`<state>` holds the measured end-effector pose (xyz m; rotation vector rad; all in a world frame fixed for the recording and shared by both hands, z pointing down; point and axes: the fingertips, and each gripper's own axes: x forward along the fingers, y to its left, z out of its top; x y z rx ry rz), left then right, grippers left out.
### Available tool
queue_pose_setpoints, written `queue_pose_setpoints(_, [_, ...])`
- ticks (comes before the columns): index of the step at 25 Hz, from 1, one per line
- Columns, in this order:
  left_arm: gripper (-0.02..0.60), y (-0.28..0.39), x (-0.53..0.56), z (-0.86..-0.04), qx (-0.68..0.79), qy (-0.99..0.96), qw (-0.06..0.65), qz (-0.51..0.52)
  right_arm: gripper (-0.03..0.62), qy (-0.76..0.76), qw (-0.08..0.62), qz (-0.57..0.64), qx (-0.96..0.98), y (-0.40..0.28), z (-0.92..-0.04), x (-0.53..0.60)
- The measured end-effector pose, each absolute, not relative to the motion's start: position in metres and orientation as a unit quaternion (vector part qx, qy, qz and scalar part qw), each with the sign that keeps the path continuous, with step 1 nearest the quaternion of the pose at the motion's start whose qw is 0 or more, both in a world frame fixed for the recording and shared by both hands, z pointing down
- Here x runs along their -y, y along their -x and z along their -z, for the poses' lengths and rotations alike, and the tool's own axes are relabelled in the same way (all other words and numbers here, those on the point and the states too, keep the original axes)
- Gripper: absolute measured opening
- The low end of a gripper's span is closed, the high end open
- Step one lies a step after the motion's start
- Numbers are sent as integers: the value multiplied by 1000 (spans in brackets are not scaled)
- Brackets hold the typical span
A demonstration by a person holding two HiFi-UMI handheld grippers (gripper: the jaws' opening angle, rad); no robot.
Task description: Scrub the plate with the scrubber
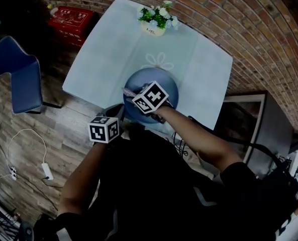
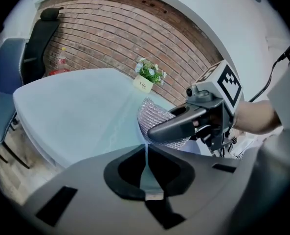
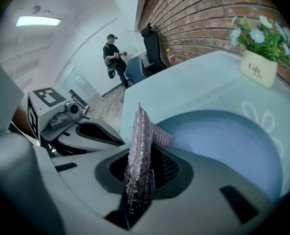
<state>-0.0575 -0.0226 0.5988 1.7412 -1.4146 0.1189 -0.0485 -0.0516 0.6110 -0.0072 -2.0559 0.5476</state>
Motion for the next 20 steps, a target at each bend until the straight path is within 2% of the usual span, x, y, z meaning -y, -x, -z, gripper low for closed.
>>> queue_pose_setpoints(20, [15,57,17,-598,605,-663,441,-13,67,100,458,-227,854,25,-606,4])
